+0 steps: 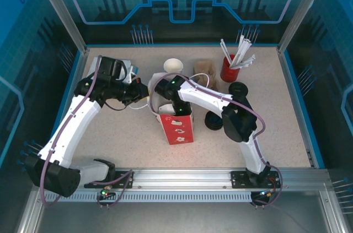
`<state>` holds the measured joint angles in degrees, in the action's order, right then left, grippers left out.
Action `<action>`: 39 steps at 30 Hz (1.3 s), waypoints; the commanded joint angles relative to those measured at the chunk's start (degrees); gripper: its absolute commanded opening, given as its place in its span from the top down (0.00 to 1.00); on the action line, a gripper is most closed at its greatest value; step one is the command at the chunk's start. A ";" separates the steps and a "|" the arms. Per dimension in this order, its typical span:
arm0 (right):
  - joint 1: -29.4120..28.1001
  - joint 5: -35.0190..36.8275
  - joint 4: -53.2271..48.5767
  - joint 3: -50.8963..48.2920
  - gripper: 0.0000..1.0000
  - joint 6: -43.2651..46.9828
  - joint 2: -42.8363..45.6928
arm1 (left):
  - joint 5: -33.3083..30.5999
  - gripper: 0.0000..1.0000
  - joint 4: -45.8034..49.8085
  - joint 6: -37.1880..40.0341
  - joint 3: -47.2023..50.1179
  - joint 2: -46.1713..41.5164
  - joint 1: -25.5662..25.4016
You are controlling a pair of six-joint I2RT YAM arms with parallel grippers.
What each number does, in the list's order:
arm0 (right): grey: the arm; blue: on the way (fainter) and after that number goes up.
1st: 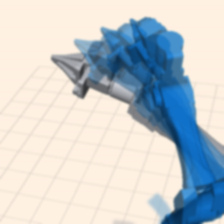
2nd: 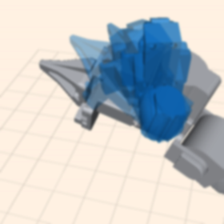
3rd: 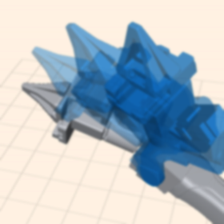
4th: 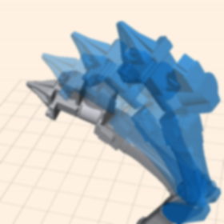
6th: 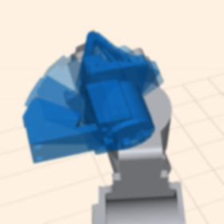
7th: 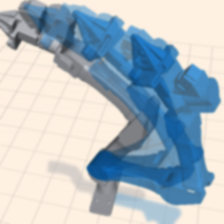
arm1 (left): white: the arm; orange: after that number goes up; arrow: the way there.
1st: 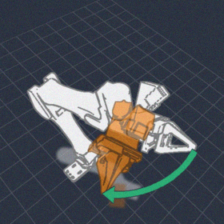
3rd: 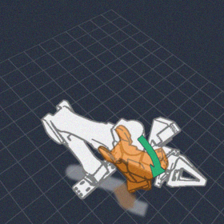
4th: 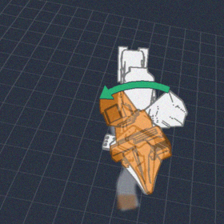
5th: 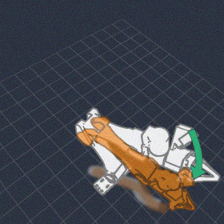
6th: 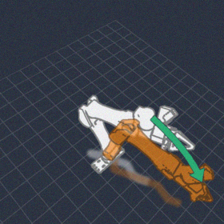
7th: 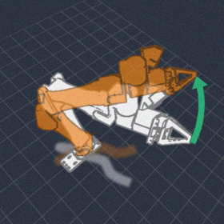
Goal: Pack the takeout coffee
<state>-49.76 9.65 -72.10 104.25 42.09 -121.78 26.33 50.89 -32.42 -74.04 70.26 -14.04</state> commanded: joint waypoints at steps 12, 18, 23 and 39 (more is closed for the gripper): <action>0.48 -0.45 0.10 -3.31 0.79 -1.49 -3.36 | 1.80 1.00 -1.65 1.32 -2.78 -0.12 -0.81; 0.57 -1.82 0.70 -2.60 0.74 -2.37 -2.26 | 1.71 1.00 -1.77 1.20 -2.35 -0.03 -1.25; 0.73 -3.80 0.39 -0.31 0.64 -3.31 -0.65 | 1.12 1.00 -1.28 1.38 -2.25 -0.21 -1.51; 2.02 -10.16 -0.98 8.15 0.36 -7.35 4.78 | 0.31 1.00 -0.97 1.00 0.56 -2.23 -1.76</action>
<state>-48.03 3.09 -72.84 109.40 36.29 -120.42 25.34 49.74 -32.45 -74.19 68.90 -14.85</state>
